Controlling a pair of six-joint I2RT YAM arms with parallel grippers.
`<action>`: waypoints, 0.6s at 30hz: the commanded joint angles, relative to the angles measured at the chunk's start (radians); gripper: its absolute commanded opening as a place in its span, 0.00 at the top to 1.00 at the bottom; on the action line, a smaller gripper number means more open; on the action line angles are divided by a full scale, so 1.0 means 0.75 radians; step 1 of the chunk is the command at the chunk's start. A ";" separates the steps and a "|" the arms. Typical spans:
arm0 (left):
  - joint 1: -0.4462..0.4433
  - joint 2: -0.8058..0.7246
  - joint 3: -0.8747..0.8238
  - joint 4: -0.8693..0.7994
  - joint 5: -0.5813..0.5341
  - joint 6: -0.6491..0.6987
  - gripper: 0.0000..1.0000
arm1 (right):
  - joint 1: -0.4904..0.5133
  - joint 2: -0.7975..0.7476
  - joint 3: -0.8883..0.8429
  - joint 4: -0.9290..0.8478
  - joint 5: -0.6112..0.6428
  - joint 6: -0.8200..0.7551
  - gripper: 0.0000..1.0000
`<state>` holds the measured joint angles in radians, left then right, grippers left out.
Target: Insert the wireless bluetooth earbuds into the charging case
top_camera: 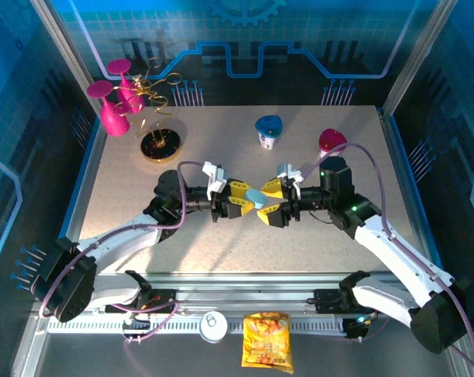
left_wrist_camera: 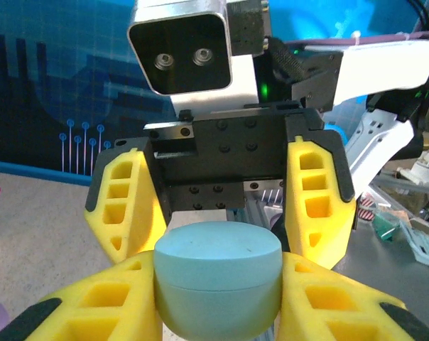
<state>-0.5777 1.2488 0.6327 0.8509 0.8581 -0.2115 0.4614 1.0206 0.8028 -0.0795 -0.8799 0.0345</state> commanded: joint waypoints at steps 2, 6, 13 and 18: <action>0.008 0.009 -0.007 0.133 0.010 -0.076 0.70 | -0.016 0.012 0.002 0.168 -0.082 0.095 0.30; 0.008 0.010 -0.009 0.120 0.017 -0.076 0.70 | -0.016 0.017 0.009 0.194 -0.127 0.111 0.45; 0.009 0.012 -0.007 0.111 0.014 -0.075 0.65 | -0.016 0.026 0.028 0.145 -0.144 0.083 0.71; 0.007 -0.003 -0.003 0.012 0.020 -0.009 0.48 | -0.016 0.014 0.070 0.028 -0.112 0.011 0.74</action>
<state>-0.5732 1.2491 0.6327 0.8871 0.8604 -0.2569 0.4507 1.0355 0.8127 -0.0017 -0.9508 0.0826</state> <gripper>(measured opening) 0.504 0.324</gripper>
